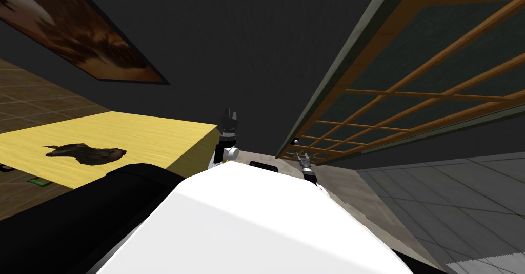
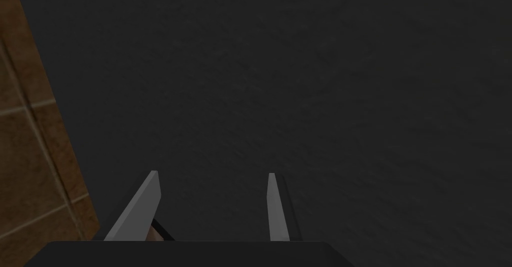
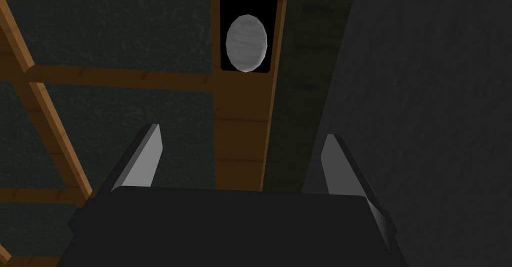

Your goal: Pull the door open

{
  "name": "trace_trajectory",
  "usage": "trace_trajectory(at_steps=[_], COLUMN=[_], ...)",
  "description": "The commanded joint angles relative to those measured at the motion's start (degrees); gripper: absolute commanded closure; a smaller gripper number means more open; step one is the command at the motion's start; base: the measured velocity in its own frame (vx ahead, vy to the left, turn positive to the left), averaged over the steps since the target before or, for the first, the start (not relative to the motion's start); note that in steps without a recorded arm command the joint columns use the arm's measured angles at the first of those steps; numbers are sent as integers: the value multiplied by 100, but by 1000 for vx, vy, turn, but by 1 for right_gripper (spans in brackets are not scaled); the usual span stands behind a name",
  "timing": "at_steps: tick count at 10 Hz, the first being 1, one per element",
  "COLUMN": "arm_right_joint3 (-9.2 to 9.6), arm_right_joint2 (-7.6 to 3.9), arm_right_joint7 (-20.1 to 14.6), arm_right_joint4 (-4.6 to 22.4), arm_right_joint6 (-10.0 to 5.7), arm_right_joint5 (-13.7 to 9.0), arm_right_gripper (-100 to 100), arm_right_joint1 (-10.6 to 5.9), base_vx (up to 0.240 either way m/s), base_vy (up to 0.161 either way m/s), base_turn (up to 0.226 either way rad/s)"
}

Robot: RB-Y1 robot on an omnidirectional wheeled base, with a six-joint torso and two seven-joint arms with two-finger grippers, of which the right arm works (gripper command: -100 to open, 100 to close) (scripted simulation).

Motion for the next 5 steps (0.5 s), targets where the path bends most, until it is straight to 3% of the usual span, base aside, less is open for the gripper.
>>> trace_trajectory(at_steps=[1,5], arm_right_joint3=[0,-48], arm_right_joint2=[0,62], arm_right_joint7=[0,108], arm_right_joint4=[0,15], arm_right_joint6=[0,64], arm_right_joint5=[0,-28], arm_right_gripper=[-100,-100], arm_right_joint1=[0,-60], base_vx=[-14,169], base_vy=[12,-3], base_turn=[-9,32])
